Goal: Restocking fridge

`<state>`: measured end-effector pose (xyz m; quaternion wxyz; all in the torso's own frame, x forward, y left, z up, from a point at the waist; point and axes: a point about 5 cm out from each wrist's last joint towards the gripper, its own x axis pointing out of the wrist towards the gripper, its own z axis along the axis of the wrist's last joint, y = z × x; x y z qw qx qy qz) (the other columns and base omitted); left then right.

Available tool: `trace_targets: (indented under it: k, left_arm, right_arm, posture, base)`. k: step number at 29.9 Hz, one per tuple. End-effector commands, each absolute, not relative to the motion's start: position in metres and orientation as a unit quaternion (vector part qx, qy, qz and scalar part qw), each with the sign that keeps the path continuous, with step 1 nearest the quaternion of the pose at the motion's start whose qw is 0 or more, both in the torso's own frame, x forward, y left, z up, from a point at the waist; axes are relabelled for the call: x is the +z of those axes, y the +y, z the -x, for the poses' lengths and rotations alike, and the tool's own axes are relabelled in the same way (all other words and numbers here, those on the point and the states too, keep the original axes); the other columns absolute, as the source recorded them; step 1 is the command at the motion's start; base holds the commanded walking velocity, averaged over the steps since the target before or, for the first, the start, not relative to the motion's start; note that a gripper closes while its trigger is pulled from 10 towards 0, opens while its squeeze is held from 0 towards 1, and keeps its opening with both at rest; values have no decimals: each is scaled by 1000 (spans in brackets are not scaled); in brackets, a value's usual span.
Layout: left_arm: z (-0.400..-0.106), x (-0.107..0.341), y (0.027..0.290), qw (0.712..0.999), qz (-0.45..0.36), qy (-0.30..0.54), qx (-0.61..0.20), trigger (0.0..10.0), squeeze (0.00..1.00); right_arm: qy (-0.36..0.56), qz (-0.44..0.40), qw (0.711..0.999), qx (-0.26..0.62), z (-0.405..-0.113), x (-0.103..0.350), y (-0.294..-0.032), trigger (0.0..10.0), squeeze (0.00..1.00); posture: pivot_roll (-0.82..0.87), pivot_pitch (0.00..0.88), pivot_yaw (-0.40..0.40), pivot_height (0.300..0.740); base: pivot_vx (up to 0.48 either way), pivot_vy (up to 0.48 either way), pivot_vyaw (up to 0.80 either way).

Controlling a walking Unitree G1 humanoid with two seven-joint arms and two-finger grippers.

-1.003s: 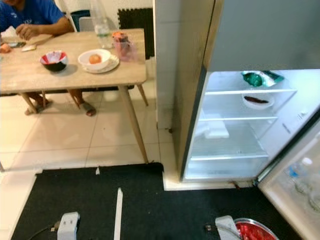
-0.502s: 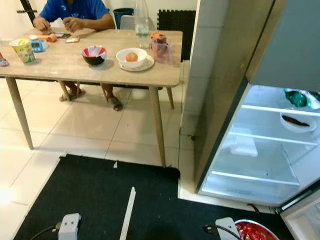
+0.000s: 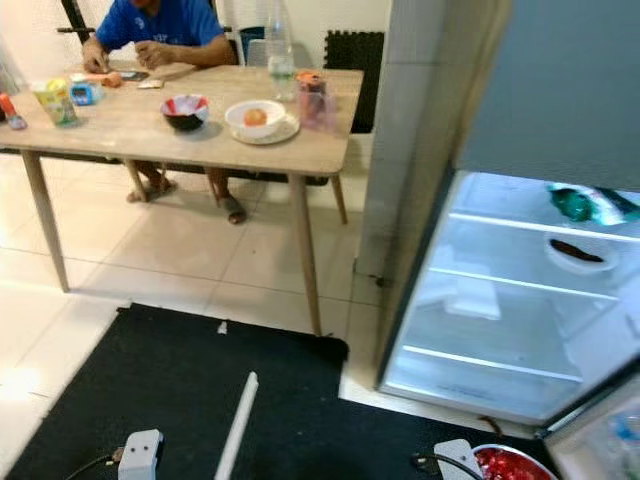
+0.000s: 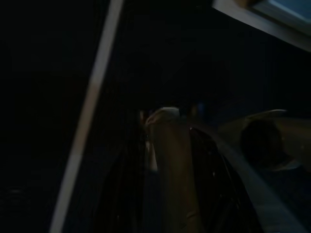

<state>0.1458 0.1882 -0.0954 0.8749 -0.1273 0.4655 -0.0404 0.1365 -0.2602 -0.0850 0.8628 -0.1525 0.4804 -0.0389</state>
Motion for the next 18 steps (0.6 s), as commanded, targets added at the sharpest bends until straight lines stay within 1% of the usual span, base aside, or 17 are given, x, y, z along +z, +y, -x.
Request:
trace_targets:
  k: [1,18]
  left_arm:
    - [-145,-96,189,874,127,468,-40,10000,0]
    - [-144,-96,187,872,132,470,-42,10000,0]
  right_arm:
    - [478,149,865,-43,-136,-85,-260,10000,0]
    - [477,151,865,-40,-138,-84,-260,10000,0]
  posture:
    - [-26,83,6,740]
    - [-28,81,6,740]
  base:
    - [0,-465,0]
    - [0,-463,0]
